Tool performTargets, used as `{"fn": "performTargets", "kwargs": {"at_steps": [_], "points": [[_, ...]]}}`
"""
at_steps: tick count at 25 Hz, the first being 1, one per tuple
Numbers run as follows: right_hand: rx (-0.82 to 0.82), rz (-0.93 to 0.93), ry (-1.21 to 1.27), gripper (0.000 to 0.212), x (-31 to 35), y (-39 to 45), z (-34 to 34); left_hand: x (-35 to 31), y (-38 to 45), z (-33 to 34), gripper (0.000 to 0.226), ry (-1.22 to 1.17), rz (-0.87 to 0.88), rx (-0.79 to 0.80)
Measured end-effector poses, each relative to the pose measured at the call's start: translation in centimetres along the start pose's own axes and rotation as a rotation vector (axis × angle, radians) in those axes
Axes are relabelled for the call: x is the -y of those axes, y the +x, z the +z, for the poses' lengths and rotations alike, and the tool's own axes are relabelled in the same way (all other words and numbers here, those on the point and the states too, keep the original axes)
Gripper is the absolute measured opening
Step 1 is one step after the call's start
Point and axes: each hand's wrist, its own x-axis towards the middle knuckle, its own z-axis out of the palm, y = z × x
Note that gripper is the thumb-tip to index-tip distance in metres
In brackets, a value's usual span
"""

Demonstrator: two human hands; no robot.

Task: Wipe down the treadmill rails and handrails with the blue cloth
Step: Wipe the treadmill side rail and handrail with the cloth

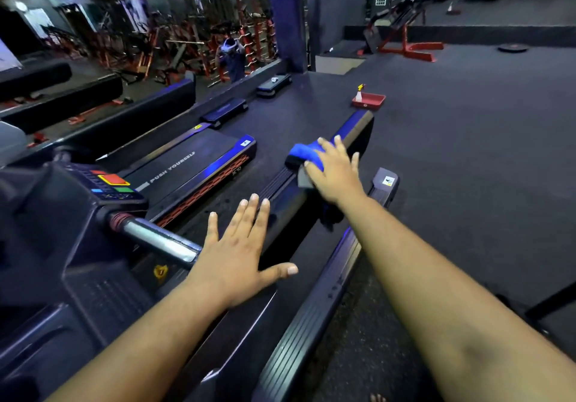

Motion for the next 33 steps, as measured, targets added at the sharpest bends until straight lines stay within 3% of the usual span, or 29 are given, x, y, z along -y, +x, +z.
{"fn": "performTargets", "kwargs": {"at_steps": [2, 3, 7, 9, 13, 18, 20, 24, 26, 29, 31, 33], "points": [[-0.016, 0.186, 0.029, 0.048, 1.6, 0.0, 0.0, 0.2, -0.6, 0.2, 0.121, -0.067, -0.002, -0.037], [-0.040, 0.192, 0.070, 0.049, 3.0, -1.8, 0.8, 0.2, -0.6, 0.3, 0.123, -0.094, 0.002, -0.057], [0.047, -0.136, 0.228, 0.069, 7.2, -13.0, 3.9, 0.4, -0.5, 0.3, 0.122, -0.264, 0.007, -0.140], [0.028, -0.210, 0.152, 0.069, 5.3, -11.3, 3.3, 0.7, -0.7, 0.3, 0.121, -0.304, 0.017, -0.162], [-0.104, 0.159, 0.178, 0.052, 3.3, -4.4, 1.8, 0.6, -0.7, 0.3, 0.119, -0.271, -0.006, -0.141], [-0.137, -0.015, 0.577, 0.065, 8.4, -16.8, 7.5, 0.8, -0.5, 0.3, 0.118, -0.352, 0.018, -0.147], [-0.184, 0.029, 0.623, 0.070, 6.7, -15.7, 8.4, 0.9, -0.7, 0.5, 0.115, -0.325, 0.037, -0.165], [-0.330, 0.426, 0.917, 0.068, 7.1, -12.1, 7.8, 0.7, -1.2, 0.4, 0.115, -0.256, 0.019, -0.179], [-0.277, 0.276, 0.833, 0.064, 10.4, -15.6, 7.8, 0.7, -1.5, 0.3, 0.117, -0.282, 0.008, -0.207], [-0.118, -0.114, 0.372, 0.063, 9.8, -17.1, 6.0, 1.7, -3.8, 0.3, 0.117, -0.310, -0.082, -0.243], [-0.035, -0.122, 0.014, 0.061, 8.3, -12.7, 3.5, 2.8, -6.6, 0.4, 0.116, -0.201, -0.135, -0.217], [0.046, -0.018, -0.107, 0.053, 9.0, -9.8, 1.6, 4.0, -10.2, 0.6, 0.114, -0.068, -0.151, -0.181]]}}
